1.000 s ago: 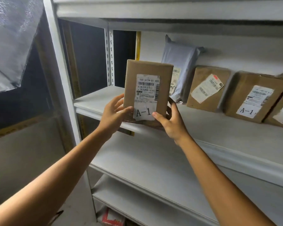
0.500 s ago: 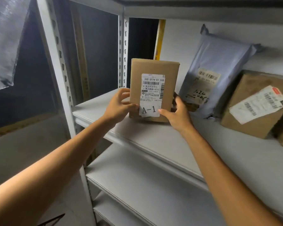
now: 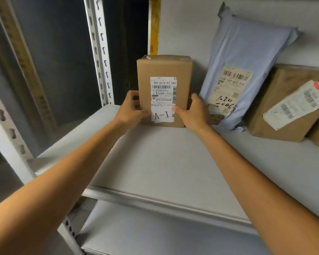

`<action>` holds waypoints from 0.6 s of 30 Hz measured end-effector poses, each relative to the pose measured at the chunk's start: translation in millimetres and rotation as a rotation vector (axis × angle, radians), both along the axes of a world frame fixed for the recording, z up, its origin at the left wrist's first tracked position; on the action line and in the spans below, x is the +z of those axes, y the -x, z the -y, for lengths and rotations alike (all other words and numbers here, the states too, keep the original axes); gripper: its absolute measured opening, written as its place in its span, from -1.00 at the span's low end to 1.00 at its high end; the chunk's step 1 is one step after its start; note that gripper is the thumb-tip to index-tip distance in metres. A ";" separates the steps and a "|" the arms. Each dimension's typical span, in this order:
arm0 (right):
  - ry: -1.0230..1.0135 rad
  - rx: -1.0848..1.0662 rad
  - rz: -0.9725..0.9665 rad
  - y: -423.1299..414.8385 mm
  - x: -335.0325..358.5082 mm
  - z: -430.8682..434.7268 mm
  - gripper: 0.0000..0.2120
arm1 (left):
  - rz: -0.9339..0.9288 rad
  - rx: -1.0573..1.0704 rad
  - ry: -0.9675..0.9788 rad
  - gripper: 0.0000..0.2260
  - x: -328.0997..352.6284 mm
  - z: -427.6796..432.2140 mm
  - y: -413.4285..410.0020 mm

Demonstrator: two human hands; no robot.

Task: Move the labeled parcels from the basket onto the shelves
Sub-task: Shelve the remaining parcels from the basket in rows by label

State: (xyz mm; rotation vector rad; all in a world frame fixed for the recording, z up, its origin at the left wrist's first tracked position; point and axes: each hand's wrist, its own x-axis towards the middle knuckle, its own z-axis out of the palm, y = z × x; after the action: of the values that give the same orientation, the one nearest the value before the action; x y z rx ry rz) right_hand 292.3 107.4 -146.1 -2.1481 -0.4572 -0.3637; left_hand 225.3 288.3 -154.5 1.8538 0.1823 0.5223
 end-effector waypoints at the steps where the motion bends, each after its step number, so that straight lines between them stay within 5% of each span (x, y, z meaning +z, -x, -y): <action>1: -0.003 -0.024 0.003 -2.2 -0.3 -5.2 -0.65 | 0.003 -0.016 -0.029 -0.53 -1.5 -5.0 -5.6; 5: 0.003 -0.128 0.072 -8.5 -7.5 -23.9 -0.71 | 0.036 0.006 -0.330 -0.54 -6.6 -14.3 -20.2; 14: -0.057 -0.169 0.084 -9.0 -15.8 -34.9 -0.75 | 0.040 -0.057 -0.253 -0.53 -8.0 -28.1 -26.3; 18: -0.102 -0.211 0.048 6.5 -1.2 -26.1 -0.95 | 0.019 -0.164 -0.296 -0.44 -4.2 -26.8 -6.0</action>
State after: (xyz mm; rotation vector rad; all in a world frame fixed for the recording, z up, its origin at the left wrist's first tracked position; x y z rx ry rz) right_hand 285.8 133.5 -147.2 -2.0965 -0.2331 -0.5464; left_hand 231.4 315.1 -158.7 2.1289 -0.0637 0.4711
